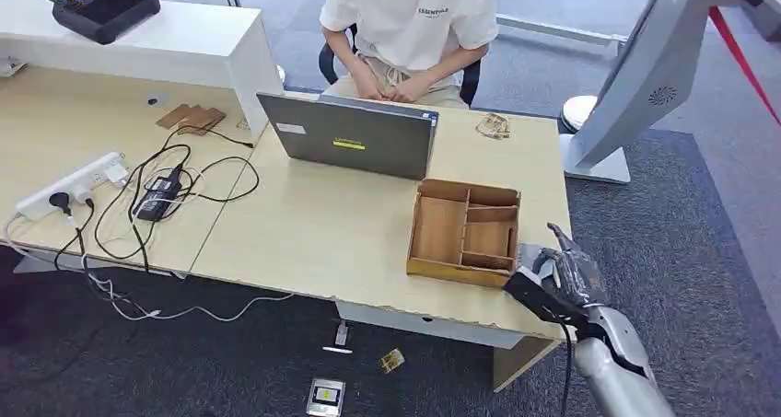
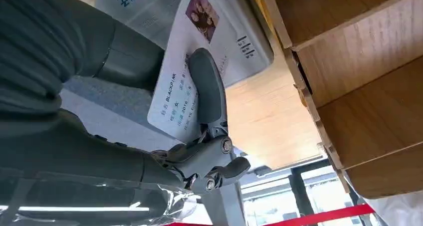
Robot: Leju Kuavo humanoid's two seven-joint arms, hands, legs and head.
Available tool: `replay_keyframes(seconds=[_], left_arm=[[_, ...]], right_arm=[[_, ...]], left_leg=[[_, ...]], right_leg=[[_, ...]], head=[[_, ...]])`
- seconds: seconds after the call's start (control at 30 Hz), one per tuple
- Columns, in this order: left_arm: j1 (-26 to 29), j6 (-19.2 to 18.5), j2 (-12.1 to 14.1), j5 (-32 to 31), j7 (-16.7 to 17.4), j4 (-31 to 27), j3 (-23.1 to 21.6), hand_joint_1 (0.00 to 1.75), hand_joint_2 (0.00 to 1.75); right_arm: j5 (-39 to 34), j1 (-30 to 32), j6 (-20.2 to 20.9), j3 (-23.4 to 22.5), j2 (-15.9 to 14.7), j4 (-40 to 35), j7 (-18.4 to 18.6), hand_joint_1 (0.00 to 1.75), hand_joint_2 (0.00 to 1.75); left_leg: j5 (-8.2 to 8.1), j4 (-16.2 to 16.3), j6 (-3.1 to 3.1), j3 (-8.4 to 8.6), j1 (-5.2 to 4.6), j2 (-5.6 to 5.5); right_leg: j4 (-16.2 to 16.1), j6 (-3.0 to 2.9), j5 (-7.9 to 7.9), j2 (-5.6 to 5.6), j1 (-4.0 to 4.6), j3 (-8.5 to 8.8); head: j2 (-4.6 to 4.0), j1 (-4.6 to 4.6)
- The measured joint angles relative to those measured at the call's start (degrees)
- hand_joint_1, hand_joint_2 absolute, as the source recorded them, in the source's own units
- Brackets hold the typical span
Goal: Pass the card to the sensor for recognition and then transmit it.
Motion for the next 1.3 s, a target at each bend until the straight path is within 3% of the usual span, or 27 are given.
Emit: replay_keyframes(seconds=[0.37,0.57,0.8,1.0,1.1,1.3], left_arm=[[0.1,0.3,0.0,-0.7,0.4,0.0,0.1,0.0,0.0],[0.0,0.3,-0.1,-1.4,0.5,0.0,0.1,0.0,0.0],[-0.7,-0.8,-0.2,-3.3,0.8,0.0,0.1,0.0,0.0],[-2.6,-2.6,-0.3,-5.8,1.7,0.0,-0.1,0.0,0.0],[-3.8,-4.1,-0.4,-7.6,2.0,-0.1,-0.2,0.0,0.0],[-5.8,-6.0,-0.5,-9.5,2.6,-0.3,-1.1,0.0,0.0]], right_arm=[[-5.7,-2.5,-5.4,0.0,0.7,0.7,1.3,1.75,1.75],[-10.7,-5.1,-7.2,-1.4,0.7,-3.1,3.0,1.75,1.75],[-10.7,-8.3,-6.8,-2.5,0.6,-6.9,3.5,1.75,1.75],[-7.3,-12.1,-3.9,-2.4,1.4,-7.1,3.3,1.75,1.75],[-5.1,-14.8,-1.2,-2.0,3.0,-5.6,1.6,1.75,1.75],[-2.6,-21.3,0.0,-1.1,6.0,0.9,-1.3,1.75,1.75]], left_leg=[[0.0,0.0,0.0,-0.02,-0.01,-0.01],[0.0,0.0,0.0,-0.02,-0.01,0.0],[0.01,0.0,0.0,-0.02,-0.01,0.0],[0.02,0.0,-0.02,-0.03,0.0,-0.01],[0.05,0.0,-0.05,-0.04,0.0,-0.01],[0.06,0.0,-0.05,-0.06,0.01,-0.02]], right_leg=[[0.0,0.0,0.0,0.0,0.0,-0.02],[0.0,0.0,0.0,0.0,-0.01,-0.03],[0.0,-0.01,0.02,0.0,-0.01,-0.03],[0.1,-0.03,0.04,0.0,0.0,-0.03],[0.1,-0.04,0.04,0.0,0.0,-0.05],[0.1,-0.04,0.04,0.0,0.0,-0.06]], head=[[0.0,0.0],[0.0,0.0],[0.0,0.0],[0.0,-0.02],[0.0,0.0],[0.0,0.0]])
